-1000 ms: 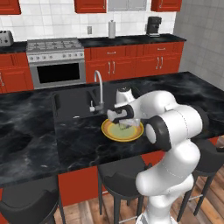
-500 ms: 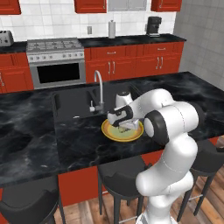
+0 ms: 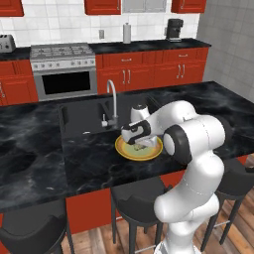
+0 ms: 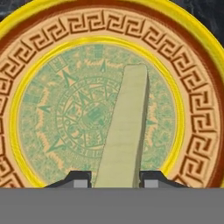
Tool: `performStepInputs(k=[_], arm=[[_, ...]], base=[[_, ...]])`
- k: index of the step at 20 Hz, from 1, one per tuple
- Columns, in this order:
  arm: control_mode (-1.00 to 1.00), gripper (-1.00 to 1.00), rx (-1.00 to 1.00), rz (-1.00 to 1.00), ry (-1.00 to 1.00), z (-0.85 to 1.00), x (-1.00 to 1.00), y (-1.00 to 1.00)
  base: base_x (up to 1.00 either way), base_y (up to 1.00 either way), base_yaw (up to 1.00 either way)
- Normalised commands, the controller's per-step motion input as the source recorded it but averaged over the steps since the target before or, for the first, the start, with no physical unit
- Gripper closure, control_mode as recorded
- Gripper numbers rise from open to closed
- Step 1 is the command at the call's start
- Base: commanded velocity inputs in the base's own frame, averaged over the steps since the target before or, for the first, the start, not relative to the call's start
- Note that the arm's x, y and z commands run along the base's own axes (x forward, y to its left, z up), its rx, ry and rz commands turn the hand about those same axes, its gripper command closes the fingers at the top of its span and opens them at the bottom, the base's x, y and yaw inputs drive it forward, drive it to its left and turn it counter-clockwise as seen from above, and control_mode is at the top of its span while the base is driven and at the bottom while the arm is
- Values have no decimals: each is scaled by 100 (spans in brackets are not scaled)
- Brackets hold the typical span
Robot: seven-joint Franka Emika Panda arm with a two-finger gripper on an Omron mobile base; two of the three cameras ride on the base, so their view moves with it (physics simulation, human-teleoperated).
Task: Retrieve the butter from the fridge and place it on a plate on the dining table. Then retrieve the butter knife by the fridge and place it near the plate.
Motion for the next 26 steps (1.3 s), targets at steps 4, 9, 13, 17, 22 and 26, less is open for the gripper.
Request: performStepInputs(k=[4, 9, 13, 17, 22, 26], arm=[[-100, -100, 1, 0, -5, 0, 0, 0], [-100, -100, 3, 0, -6, 26, 0, 0], [-100, -100, 6, 4, -4, 65, -17, 0], [-100, -100, 1, 4, -10, 97, -32, 0], [-100, -100, 0, 11, -17, 90, -65, 0], [-100, -100, -2, 16, -10, 75, -63, -4]], base=[[0, 0, 0], [0, 0, 0], [0, 0, 0], [0, 0, 0], [0, 0, 0], [0, 0, 0]])
